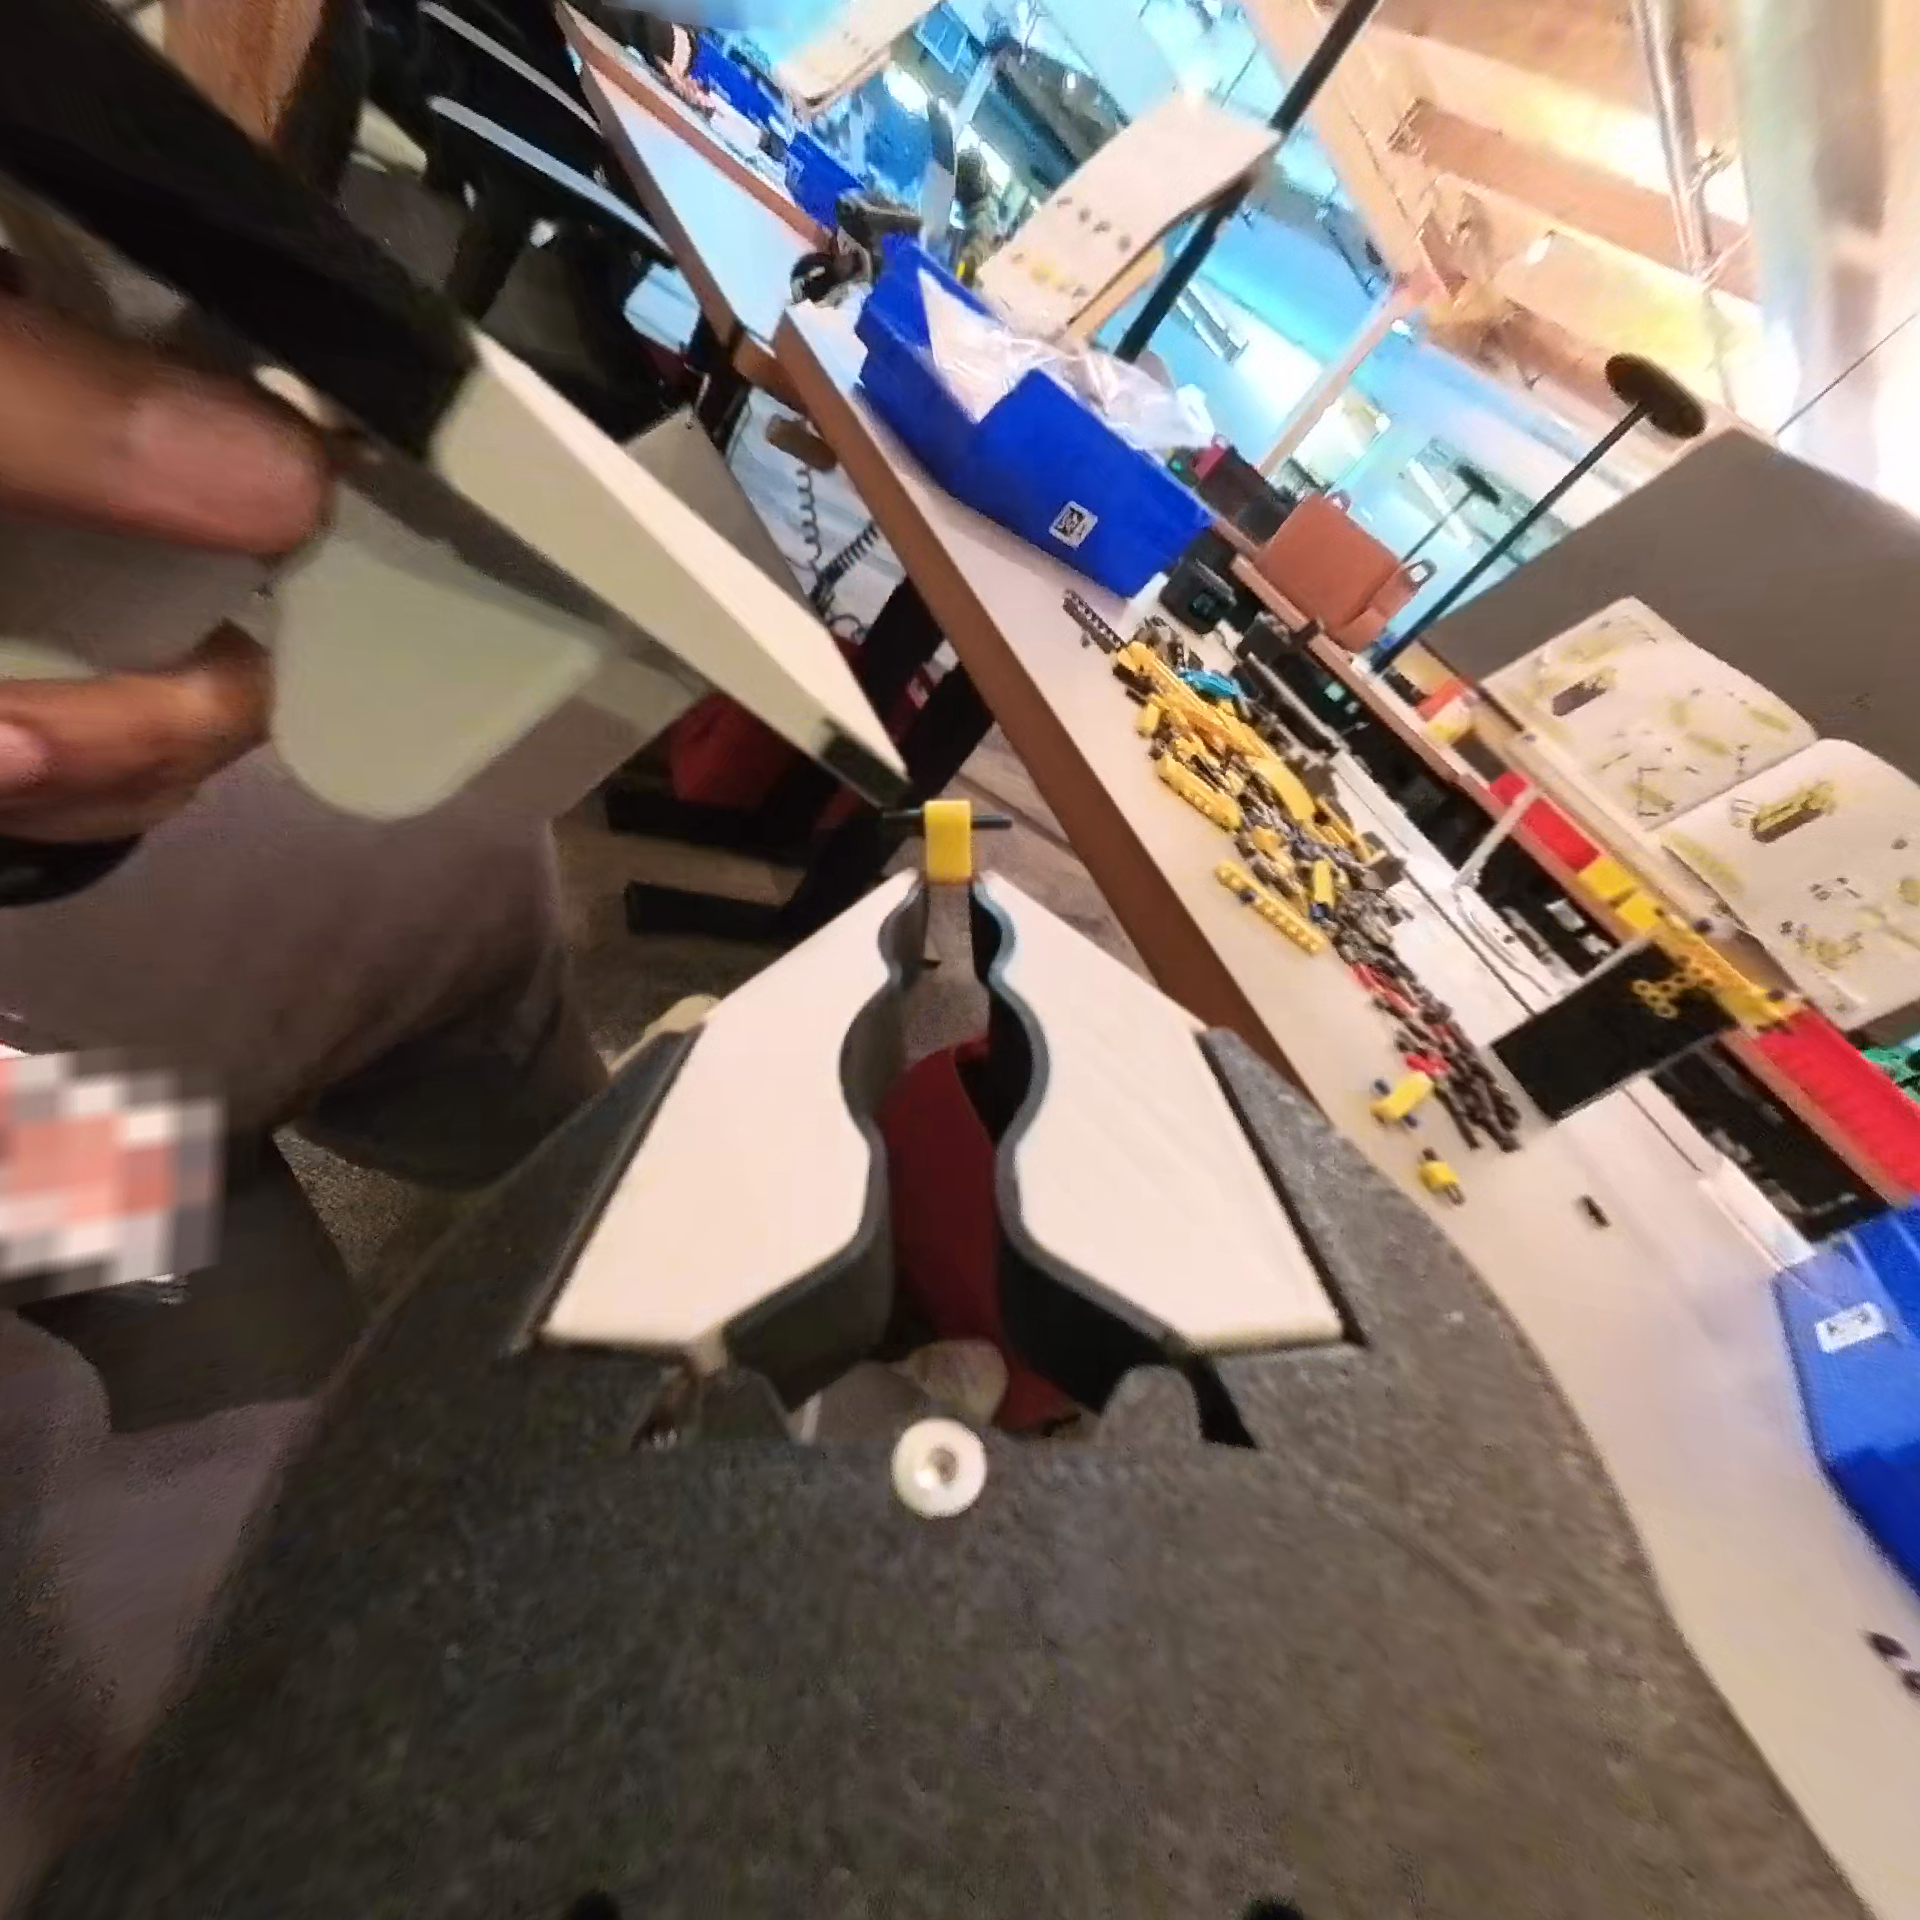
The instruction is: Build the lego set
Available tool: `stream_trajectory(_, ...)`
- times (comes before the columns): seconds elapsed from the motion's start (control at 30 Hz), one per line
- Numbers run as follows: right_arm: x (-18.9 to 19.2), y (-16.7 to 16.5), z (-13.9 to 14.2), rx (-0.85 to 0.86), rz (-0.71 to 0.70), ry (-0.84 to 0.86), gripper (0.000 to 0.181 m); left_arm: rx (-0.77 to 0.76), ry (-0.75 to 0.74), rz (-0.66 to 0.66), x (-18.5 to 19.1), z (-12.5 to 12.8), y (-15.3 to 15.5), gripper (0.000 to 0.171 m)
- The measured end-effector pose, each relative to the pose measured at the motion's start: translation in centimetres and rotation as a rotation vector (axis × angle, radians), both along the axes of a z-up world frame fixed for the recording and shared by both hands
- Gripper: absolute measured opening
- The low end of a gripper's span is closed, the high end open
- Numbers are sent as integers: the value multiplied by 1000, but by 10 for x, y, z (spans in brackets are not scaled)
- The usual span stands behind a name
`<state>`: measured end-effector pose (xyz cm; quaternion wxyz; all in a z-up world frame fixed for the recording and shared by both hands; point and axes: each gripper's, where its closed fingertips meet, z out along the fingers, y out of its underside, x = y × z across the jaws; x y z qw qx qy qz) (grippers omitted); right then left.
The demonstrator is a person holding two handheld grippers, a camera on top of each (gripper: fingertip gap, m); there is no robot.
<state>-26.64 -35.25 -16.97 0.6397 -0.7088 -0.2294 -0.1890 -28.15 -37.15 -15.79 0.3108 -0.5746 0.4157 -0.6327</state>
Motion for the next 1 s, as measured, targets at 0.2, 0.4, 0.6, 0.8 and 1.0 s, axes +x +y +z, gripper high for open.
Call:
stream_trajectory(0.2,-10,-1,-17,-19,14,78,8,-22,40,-42,-6,-18,6,0)
stream_trajectory(0.4,-5,-1,-24,-24,14,121,8,-15,36,-45,1,-28,12,28)
stream_trajectory(0.6,1,-1,-40,-64,30,206,8,-65,93,-122,9,-48,3,24)
stream_trajectory(0.8,0,-1,-45,-70,55,206,8,-37,99,-103,7,-51,5,4)
stream_trajectory(1.0,-8,-10,-44,-104,242,518,24,11,93,-178,-1,-48,6,4)
